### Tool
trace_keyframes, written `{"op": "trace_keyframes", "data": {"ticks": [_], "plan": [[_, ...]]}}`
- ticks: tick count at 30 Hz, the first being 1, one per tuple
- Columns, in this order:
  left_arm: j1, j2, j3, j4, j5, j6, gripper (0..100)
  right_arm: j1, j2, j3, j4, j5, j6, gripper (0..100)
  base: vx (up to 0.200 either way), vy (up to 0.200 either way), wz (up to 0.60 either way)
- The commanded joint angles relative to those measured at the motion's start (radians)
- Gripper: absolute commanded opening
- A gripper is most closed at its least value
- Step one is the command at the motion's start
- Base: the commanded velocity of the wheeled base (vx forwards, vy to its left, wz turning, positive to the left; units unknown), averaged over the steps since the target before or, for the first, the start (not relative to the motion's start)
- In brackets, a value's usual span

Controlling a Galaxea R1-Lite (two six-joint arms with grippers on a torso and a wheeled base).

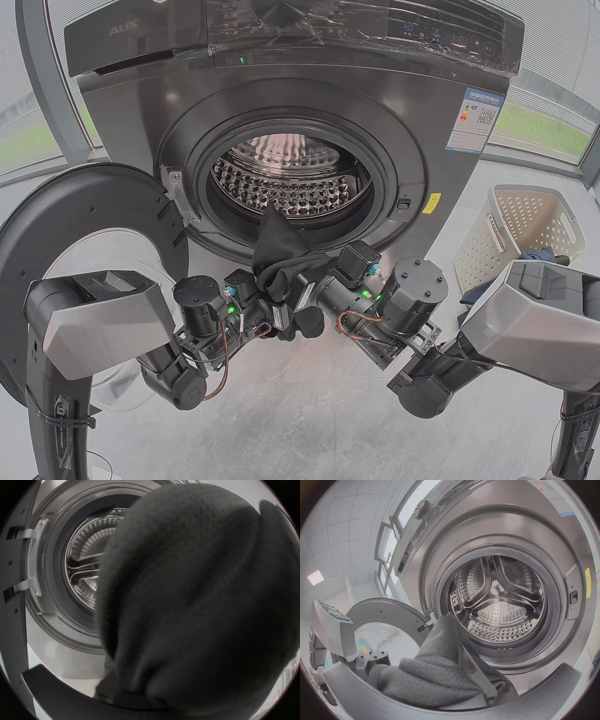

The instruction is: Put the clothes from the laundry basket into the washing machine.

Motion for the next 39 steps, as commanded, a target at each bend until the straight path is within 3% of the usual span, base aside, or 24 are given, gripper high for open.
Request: {"op": "trace_keyframes", "data": {"ticks": [1, 8, 13, 14, 18, 26, 27, 29, 32, 39], "plan": [[0.017, -0.019, -0.002, -0.001, 0.022, -0.011, 0, -0.030, -0.010, 0.022, -0.001, -0.001, 0.008, 0, 0.000, 0.000, 0.00], [0.037, -0.110, 0.027, 0.001, 0.028, -0.034, 0, -0.099, -0.019, 0.071, -0.001, -0.003, 0.013, 0, 0.000, 0.000, 0.00], [0.028, -0.148, 0.046, 0.001, 0.028, -0.035, 0, -0.104, -0.011, 0.089, -0.001, -0.001, 0.011, 0, 0.000, 0.000, 0.00], [0.028, -0.150, 0.046, -0.001, 0.029, -0.035, 0, -0.101, -0.011, 0.099, -0.003, -0.001, 0.011, 100, 0.000, 0.000, 0.00], [0.031, -0.162, 0.049, -0.001, 0.040, -0.037, 0, -0.089, -0.027, 0.119, -0.003, -0.001, 0.017, 100, 0.000, 0.000, 0.00], [0.004, -0.363, 0.222, 0.001, 0.046, -0.089, 0, -0.073, -0.218, 0.465, -0.001, 0.045, -0.021, 100, 0.000, 0.000, 0.00], [0.004, -0.363, 0.222, 0.001, 0.046, -0.089, 0, -0.073, -0.218, 0.465, -0.001, 0.045, -0.021, 100, 0.000, 0.000, 0.00], [-0.016, -0.426, 0.308, -0.001, 0.037, -0.087, 0, -0.061, -0.292, 0.588, 0.000, 0.062, -0.030, 100, 0.000, 0.000, 0.00], [-0.041, -0.466, 0.377, -0.001, 0.037, -0.087, 0, -0.061, -0.338, 0.680, 0.000, 0.080, -0.055, 100, 0.000, 0.000, 0.00], [-0.070, -0.559, 0.508, -0.002, 0.031, -0.097, 0, -0.080, -0.447, 0.827, 0.000, 0.126, -0.079, 100, 0.000, 0.000, 0.00]]}}
